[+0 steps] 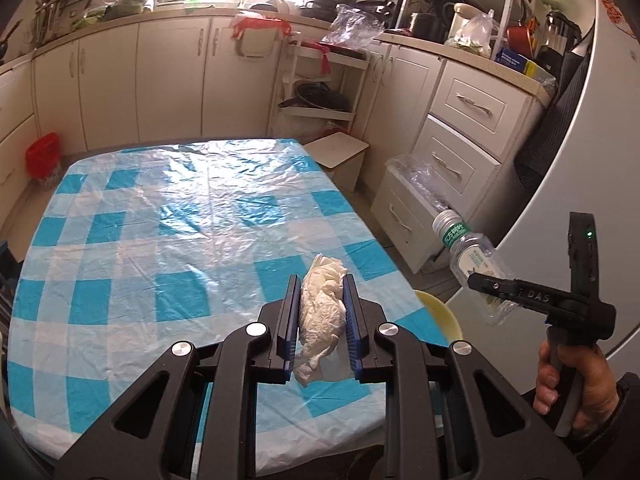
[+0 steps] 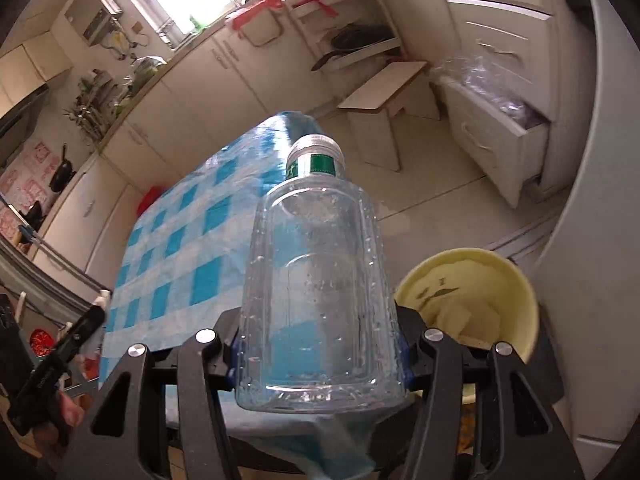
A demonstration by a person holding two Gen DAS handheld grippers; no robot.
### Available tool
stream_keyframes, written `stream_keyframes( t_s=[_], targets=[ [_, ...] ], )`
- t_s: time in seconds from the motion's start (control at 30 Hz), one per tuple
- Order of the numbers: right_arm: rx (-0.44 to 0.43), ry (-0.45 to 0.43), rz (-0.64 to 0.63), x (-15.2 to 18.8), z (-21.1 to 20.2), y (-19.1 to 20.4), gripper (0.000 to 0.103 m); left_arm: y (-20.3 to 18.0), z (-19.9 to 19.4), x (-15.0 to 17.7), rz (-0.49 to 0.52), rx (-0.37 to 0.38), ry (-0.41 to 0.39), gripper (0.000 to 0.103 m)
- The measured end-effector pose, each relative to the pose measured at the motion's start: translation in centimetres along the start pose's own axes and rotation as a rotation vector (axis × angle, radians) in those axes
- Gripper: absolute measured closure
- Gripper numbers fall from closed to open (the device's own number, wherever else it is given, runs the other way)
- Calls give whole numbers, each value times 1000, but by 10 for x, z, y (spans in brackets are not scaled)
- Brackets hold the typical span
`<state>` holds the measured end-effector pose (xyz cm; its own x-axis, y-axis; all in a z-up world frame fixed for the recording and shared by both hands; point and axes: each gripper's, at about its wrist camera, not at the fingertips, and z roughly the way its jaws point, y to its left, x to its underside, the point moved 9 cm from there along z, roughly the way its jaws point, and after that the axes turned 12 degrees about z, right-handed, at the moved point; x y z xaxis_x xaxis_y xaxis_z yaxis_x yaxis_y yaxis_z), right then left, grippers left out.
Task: Collect trash
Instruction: 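Carry the bottle into the bucket and open the right tool while the left tool holds the tissue, then lower the small tissue into the bucket and open the left tool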
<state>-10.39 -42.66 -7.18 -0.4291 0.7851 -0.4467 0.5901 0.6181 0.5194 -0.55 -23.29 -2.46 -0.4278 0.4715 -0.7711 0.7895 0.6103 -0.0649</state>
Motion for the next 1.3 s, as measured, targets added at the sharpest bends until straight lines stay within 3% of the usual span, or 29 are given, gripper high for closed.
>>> stream_keyframes(
  t_s=[0.2, 0.43, 0.53, 0.7, 0.9, 1.0, 1.2, 1.3],
  targets=[
    [150, 40, 107, 4, 19, -63, 48, -48, 9, -15, 53, 64, -12, 84],
    [242, 81, 230, -2, 37, -99, 46, -85, 24, -22, 96, 103, -4, 84],
    [237, 79, 313, -10, 40, -113, 42, -101, 32, -26, 121, 116, 1, 84],
    [159, -39, 355, -35, 7, -107, 35, -128, 49, -27, 152, 148, 22, 84],
    [125, -248, 165, -78, -60, -74, 22, -164, 76, -23, 170, 199, 65, 84],
    [113, -358, 141, -90, -83, -75, 19, -183, 98, -17, 178, 215, 102, 84],
    [77, -359, 181, -92, -79, -82, 19, -211, 150, 1, 191, 221, 197, 83],
    [77, -375, 182, -95, -82, -82, 19, -221, 167, 10, 203, 219, 243, 73]
  ],
)
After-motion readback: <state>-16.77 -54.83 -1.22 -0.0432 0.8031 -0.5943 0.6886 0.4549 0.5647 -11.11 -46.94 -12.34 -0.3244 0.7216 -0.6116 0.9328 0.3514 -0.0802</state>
